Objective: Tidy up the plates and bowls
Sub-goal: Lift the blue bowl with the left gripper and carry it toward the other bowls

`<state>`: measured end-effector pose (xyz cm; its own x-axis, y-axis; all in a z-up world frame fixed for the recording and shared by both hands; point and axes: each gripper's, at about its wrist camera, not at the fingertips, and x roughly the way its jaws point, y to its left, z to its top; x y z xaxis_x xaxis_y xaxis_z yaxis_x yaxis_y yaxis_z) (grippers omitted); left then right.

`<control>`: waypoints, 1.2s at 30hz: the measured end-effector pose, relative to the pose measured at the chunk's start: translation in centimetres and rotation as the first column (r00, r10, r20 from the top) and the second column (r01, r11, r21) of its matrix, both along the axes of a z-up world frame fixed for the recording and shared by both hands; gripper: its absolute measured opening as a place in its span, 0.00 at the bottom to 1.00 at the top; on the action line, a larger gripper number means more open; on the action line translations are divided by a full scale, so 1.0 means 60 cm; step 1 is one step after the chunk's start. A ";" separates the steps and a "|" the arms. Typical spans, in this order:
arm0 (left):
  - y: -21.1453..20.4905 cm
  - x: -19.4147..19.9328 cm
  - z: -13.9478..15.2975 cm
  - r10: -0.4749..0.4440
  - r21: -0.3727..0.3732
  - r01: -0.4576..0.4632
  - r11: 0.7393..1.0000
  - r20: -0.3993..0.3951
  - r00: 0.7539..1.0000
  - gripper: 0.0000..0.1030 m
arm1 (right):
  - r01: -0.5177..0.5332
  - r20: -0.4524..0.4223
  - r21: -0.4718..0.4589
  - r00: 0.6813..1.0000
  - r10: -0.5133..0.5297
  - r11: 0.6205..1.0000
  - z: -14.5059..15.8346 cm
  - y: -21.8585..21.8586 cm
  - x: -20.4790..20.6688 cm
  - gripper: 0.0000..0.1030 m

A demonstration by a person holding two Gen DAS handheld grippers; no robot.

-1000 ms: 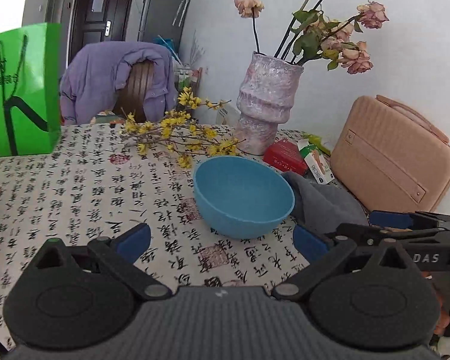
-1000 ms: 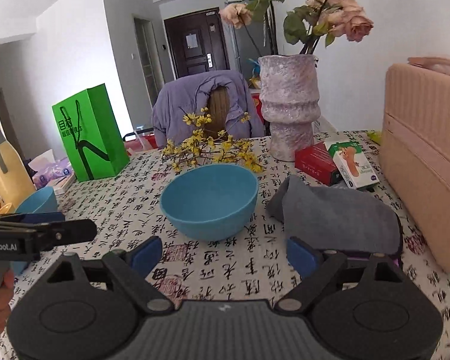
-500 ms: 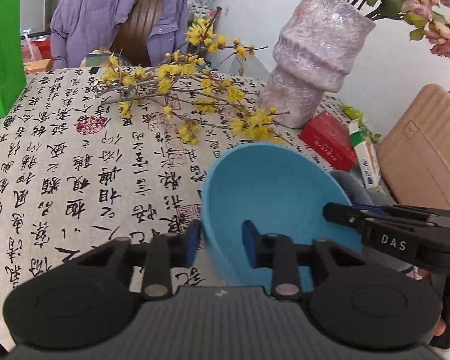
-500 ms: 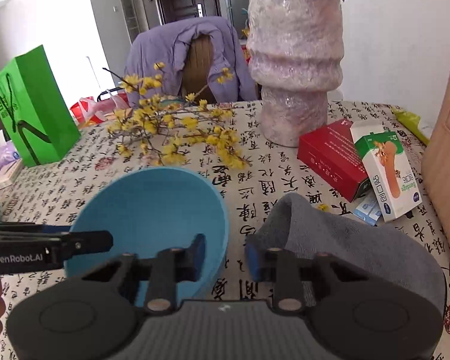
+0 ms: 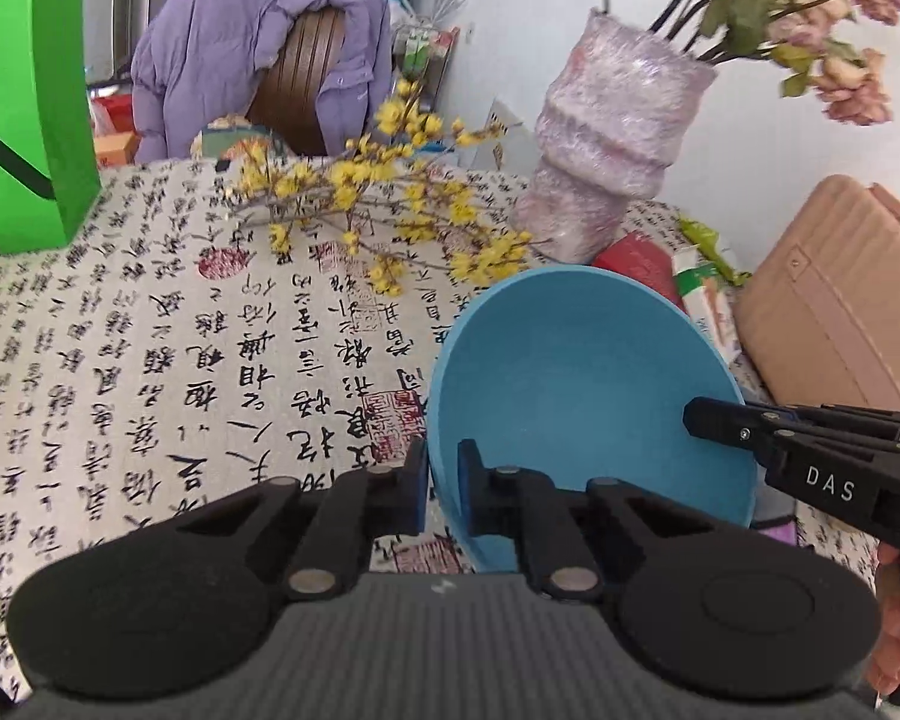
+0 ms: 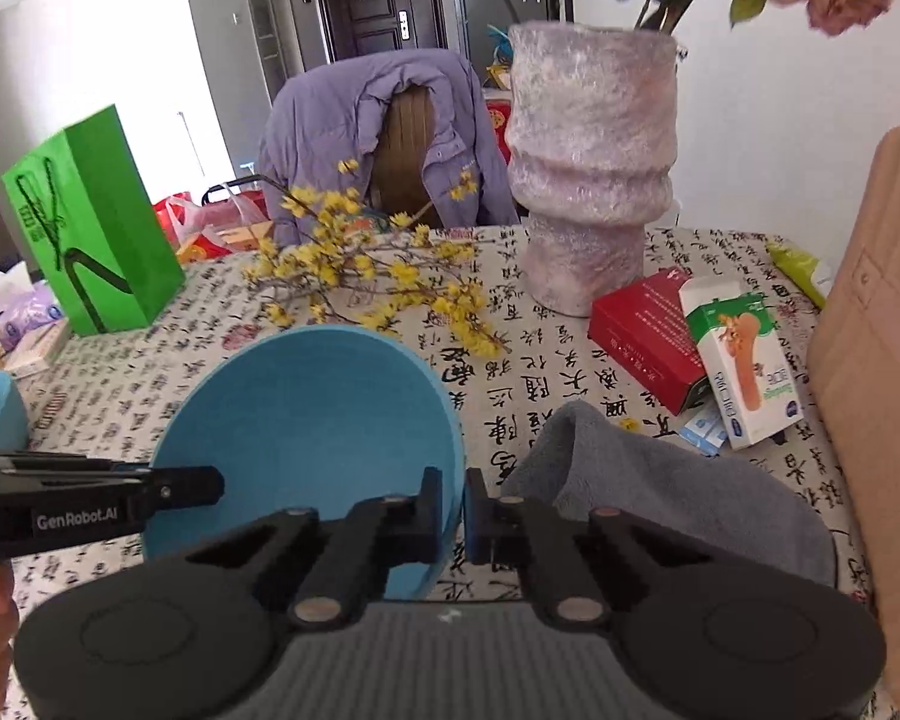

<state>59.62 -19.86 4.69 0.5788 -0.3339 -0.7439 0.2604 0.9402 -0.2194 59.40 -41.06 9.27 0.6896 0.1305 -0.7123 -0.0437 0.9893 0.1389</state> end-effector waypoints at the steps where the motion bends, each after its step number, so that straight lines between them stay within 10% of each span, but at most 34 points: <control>1: 0.003 -0.019 0.010 0.000 -0.002 0.000 1.000 0.010 1.000 0.10 | -0.001 0.011 -0.002 1.000 0.001 1.000 0.011 0.003 -0.017 0.06; 20: 0.119 -0.454 0.043 0.056 -0.068 -0.040 0.997 0.246 0.968 0.07 | 0.026 0.236 -0.066 0.972 -0.010 0.997 0.046 0.121 -0.478 0.06; 36: 0.314 -0.533 0.001 0.198 -0.076 -0.184 0.980 0.262 0.944 0.07 | -0.090 0.227 -0.030 0.969 0.095 0.995 0.008 0.296 -0.539 0.06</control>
